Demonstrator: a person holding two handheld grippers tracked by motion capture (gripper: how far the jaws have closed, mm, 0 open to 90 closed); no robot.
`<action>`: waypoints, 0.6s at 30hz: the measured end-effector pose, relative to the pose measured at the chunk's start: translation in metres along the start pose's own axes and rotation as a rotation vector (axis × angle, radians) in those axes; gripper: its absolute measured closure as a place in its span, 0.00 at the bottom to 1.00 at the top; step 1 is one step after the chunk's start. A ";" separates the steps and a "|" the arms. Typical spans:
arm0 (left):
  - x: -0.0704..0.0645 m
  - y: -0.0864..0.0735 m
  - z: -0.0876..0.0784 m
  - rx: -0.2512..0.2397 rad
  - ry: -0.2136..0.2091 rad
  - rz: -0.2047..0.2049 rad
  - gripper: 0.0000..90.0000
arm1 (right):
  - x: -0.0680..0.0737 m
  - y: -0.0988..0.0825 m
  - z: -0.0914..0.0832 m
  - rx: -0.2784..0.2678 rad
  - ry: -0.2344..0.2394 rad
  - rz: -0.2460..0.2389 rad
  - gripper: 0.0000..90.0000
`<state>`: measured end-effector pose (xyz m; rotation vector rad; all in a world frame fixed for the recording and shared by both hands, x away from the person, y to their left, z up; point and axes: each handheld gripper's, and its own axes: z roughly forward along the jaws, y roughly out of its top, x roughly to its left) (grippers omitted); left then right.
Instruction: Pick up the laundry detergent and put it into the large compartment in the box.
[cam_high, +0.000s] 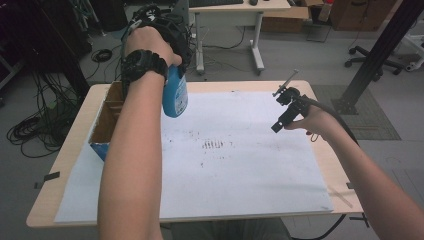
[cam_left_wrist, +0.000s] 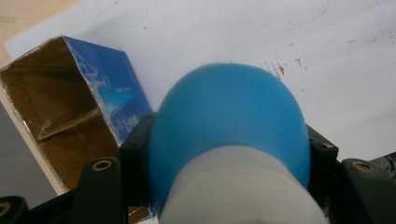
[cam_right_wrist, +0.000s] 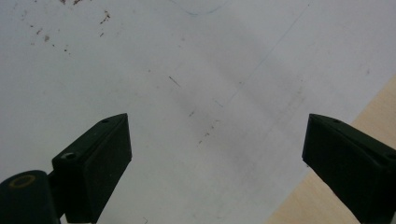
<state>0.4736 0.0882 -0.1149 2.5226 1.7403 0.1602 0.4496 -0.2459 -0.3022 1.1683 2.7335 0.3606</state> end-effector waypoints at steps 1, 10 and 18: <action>0.000 0.000 0.000 0.000 -0.003 -0.005 0.42 | 0.000 0.000 0.000 -0.001 0.000 0.004 0.09; 0.002 -0.001 -0.006 -0.005 -0.003 -0.016 0.42 | 0.001 0.000 0.000 -0.001 0.004 0.000 0.09; 0.004 -0.001 -0.006 -0.003 -0.003 -0.022 0.42 | -0.001 -0.001 -0.002 -0.003 0.002 0.004 0.09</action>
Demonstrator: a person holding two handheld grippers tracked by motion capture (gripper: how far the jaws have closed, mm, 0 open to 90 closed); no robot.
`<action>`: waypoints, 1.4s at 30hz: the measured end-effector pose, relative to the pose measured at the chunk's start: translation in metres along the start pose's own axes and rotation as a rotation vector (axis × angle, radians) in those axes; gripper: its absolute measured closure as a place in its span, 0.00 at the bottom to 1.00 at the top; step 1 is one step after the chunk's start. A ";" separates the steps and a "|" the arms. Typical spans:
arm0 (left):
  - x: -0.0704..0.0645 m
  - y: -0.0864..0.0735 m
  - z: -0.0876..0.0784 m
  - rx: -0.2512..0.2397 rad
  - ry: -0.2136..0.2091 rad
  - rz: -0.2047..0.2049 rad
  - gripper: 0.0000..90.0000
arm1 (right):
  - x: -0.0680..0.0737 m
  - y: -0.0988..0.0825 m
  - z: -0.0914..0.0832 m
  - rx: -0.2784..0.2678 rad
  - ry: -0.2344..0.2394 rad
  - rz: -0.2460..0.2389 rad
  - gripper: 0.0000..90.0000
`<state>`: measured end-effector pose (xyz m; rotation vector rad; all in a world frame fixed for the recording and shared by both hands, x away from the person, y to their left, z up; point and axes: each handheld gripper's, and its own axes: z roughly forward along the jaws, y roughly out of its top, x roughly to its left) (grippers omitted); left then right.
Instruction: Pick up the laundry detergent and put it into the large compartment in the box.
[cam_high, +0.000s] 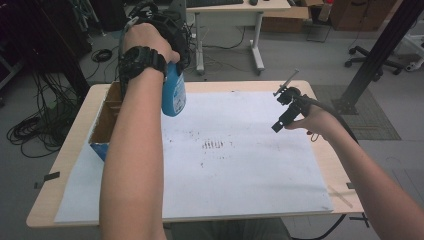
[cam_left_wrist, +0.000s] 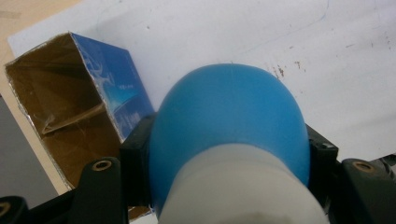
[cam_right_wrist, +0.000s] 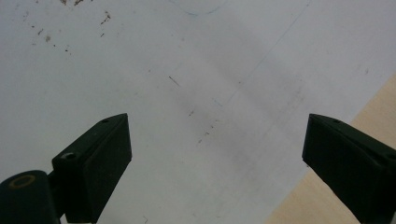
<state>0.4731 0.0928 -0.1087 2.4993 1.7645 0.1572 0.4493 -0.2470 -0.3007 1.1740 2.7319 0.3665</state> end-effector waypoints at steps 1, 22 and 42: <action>0.000 0.000 0.000 -0.001 0.001 0.002 0.42 | 0.000 0.000 0.000 0.002 -0.001 -0.001 0.09; 0.024 -0.013 -0.004 -0.007 0.012 -0.040 0.42 | 0.000 0.002 0.002 0.007 -0.003 -0.001 0.09; 0.054 -0.030 -0.007 -0.019 0.027 -0.096 0.42 | 0.002 0.002 0.002 0.017 -0.013 -0.006 0.09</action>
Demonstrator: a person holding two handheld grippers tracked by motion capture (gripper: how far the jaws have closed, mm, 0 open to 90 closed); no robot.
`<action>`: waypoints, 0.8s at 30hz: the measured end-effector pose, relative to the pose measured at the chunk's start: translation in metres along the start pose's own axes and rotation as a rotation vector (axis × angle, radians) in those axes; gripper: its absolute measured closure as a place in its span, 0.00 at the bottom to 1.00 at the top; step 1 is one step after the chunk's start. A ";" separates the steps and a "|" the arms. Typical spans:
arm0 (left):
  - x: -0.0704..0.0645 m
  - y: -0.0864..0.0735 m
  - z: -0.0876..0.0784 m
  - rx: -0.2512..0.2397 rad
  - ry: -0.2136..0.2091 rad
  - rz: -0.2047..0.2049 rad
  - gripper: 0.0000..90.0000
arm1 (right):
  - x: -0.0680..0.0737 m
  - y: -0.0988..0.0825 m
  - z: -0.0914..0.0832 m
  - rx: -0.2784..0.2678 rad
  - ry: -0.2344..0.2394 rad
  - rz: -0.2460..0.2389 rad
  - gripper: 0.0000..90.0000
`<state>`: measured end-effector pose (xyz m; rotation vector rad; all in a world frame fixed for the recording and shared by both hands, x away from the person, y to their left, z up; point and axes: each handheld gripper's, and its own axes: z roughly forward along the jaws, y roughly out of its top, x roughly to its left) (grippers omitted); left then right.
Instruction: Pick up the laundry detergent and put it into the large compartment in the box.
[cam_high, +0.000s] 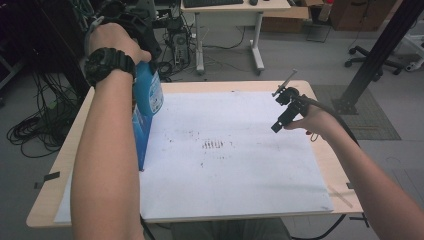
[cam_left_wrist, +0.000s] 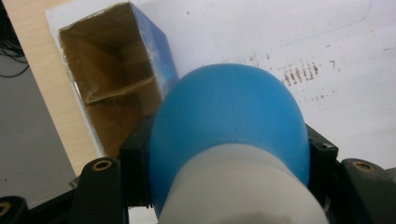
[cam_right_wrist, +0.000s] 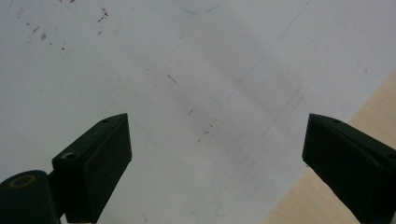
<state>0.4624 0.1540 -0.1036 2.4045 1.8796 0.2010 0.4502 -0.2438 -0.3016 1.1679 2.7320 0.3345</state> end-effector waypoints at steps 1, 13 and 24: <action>0.002 -0.001 0.000 0.004 0.000 0.001 0.42 | 0.000 0.000 0.000 0.001 0.000 0.000 0.09; 0.024 -0.010 -0.003 0.003 0.018 -0.035 0.42 | 0.001 0.001 0.003 0.008 -0.003 -0.001 0.09; 0.041 -0.016 -0.005 0.002 0.040 -0.065 0.42 | 0.002 0.004 0.005 0.010 -0.001 0.002 0.09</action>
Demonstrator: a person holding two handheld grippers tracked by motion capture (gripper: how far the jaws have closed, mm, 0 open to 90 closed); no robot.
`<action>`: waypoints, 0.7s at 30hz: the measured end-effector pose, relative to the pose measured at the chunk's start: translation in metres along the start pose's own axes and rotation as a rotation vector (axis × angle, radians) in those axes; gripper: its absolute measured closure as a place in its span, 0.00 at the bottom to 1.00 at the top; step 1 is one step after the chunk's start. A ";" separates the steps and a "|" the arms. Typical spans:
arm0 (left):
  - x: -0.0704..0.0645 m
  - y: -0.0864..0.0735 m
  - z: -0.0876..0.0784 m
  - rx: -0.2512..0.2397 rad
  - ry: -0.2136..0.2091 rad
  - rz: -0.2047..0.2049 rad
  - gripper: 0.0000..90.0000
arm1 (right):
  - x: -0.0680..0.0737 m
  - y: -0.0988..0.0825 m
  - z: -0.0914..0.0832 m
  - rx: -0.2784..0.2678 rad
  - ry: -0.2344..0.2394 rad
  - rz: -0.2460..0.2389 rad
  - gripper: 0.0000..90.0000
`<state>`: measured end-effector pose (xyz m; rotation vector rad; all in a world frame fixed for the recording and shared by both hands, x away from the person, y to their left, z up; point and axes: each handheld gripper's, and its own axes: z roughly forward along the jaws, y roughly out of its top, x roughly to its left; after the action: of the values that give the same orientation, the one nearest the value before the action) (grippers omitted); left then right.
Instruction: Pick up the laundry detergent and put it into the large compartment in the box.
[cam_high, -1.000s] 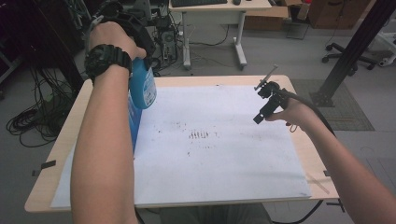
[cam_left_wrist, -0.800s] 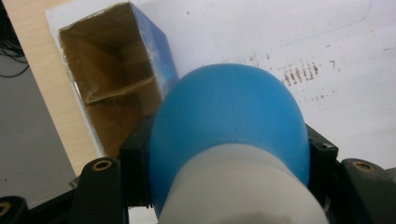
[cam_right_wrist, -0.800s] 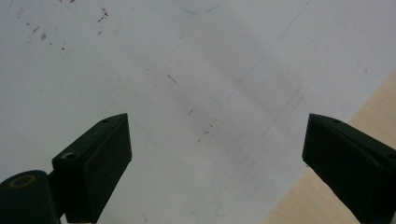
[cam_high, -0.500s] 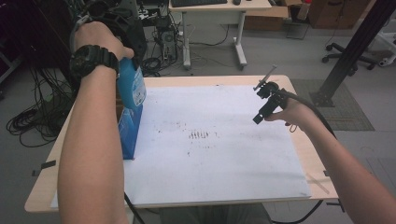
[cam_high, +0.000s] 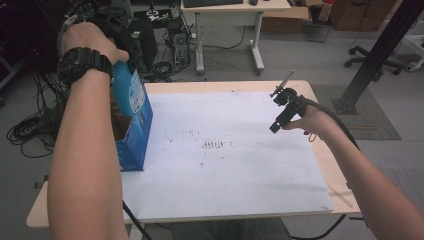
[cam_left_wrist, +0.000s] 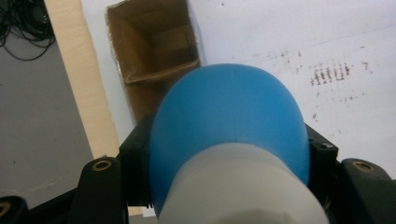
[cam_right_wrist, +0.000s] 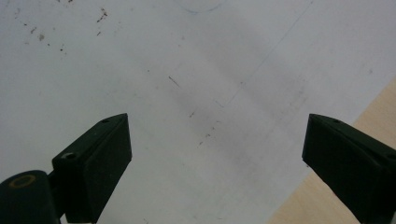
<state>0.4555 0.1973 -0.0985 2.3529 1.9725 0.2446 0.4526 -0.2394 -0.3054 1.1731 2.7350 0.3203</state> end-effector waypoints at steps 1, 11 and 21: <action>0.001 0.000 0.000 0.002 0.001 -0.004 0.42 | 0.000 0.000 0.000 0.003 -0.001 0.002 0.09; 0.015 -0.006 0.002 -0.003 0.005 -0.033 0.42 | 0.000 0.001 0.000 -0.001 0.000 0.004 0.09; 0.027 -0.012 0.006 -0.006 0.010 -0.053 0.42 | 0.000 0.001 0.002 0.001 -0.006 -0.001 0.09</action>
<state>0.4497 0.2260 -0.1040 2.2966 2.0324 0.2587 0.4536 -0.2385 -0.3068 1.1704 2.7315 0.3152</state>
